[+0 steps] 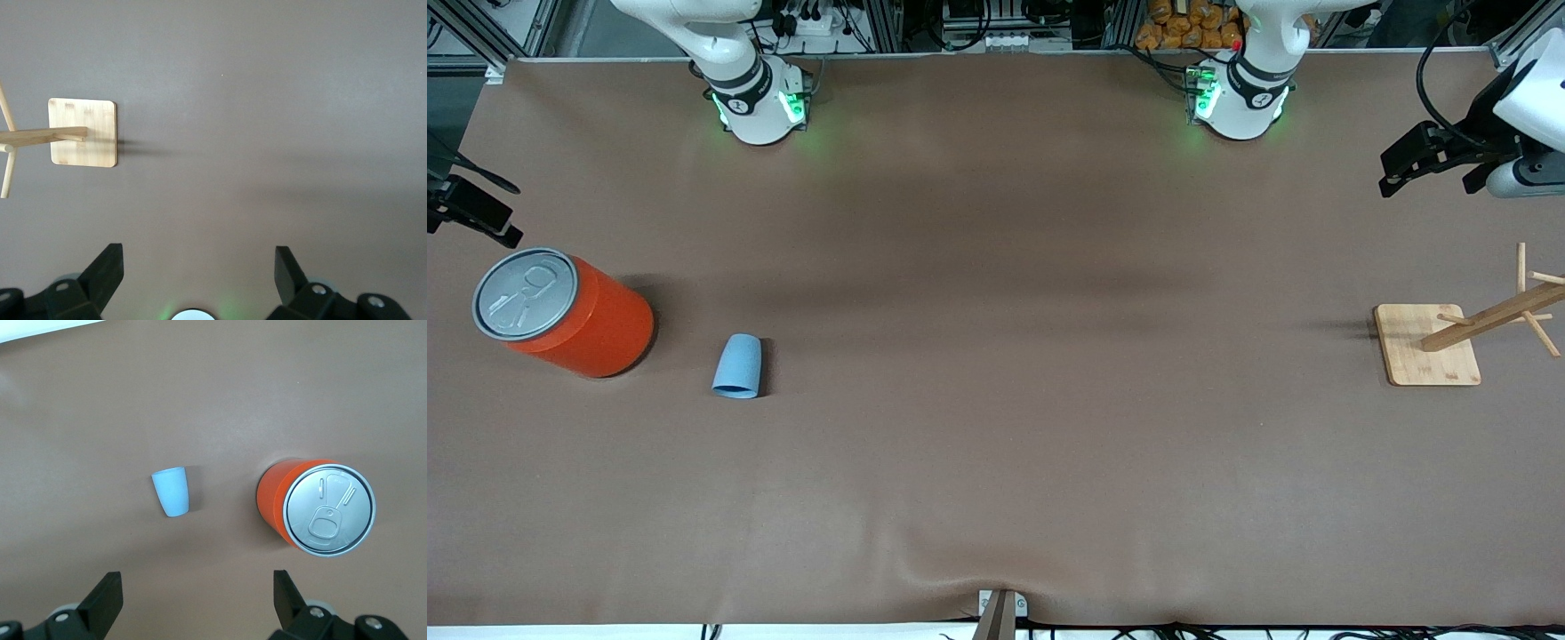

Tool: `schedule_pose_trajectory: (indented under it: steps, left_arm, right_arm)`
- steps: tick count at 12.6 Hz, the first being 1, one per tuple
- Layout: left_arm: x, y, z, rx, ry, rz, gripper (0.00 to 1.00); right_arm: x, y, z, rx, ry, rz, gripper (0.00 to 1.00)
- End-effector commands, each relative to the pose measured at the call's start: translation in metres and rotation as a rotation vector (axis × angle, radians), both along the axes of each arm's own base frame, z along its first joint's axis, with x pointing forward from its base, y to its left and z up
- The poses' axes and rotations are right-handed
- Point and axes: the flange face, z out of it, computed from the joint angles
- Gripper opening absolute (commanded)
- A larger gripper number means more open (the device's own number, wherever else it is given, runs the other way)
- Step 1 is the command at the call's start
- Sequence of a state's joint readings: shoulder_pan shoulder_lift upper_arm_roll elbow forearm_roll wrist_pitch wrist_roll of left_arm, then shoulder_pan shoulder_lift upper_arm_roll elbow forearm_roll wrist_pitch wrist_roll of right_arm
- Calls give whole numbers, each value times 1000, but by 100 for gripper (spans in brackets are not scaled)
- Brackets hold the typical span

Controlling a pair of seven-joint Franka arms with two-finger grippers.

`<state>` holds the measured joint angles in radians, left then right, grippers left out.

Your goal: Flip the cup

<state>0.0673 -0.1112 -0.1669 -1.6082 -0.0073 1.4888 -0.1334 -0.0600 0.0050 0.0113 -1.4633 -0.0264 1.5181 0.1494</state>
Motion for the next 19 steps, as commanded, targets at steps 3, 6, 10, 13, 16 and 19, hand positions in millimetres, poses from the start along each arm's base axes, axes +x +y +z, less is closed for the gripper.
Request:
schedule_pose_trajectory:
  steps: [3,6,10,13,16,19]
  left_arm:
    - [2,4,4,18,7,-17,100]
    - [2,4,5,17,4,-17,100]
    - [14,9,11,14,-11,-11,100]
    - [14,11,11,13,-13,-8,100]
    - [14,11,9,13,-8,-11,100]
    - [15,9,7,13,-2,-16,100]
  right_arm:
    - [2,3,1,-15,10,-4,100]
    - [14,11,-19,-4,45,11,100]
    - [53,48,-95,-28,167,86,100]
    - [80,56,-164,-72,250,118,100]
    - [99,51,-215,-60,273,114,100]
    - [93,55,-281,14,268,110,100]
